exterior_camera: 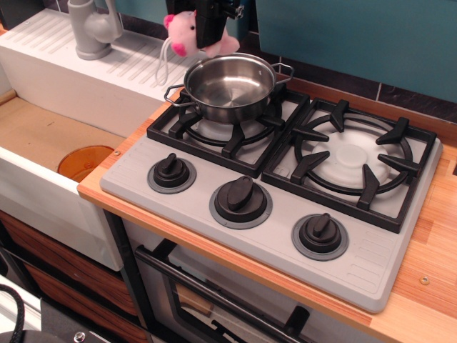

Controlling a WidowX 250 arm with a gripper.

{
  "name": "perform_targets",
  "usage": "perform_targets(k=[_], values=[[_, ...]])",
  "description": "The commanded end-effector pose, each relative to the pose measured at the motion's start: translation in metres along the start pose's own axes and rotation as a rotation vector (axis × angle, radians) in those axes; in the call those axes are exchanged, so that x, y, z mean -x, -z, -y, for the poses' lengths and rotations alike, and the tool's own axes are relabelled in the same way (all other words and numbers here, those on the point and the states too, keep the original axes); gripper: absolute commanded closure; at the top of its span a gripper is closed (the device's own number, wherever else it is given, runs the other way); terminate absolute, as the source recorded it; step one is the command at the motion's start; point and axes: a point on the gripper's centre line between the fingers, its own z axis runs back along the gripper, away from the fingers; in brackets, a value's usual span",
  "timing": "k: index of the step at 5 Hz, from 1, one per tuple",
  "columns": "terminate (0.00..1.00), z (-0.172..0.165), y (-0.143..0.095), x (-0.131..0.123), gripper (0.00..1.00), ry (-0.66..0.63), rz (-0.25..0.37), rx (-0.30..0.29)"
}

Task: Put stuffedpig in pan

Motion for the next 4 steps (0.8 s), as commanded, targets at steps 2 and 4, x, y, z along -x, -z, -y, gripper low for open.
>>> perform_targets(k=[2, 4], values=[[0.0, 0.005, -0.014, -0.016, 0.0, 0.017, 0.093, -0.019], [0.0, 0.018, -0.02, -0.017, 0.0, 0.001, 0.104, -0.02]])
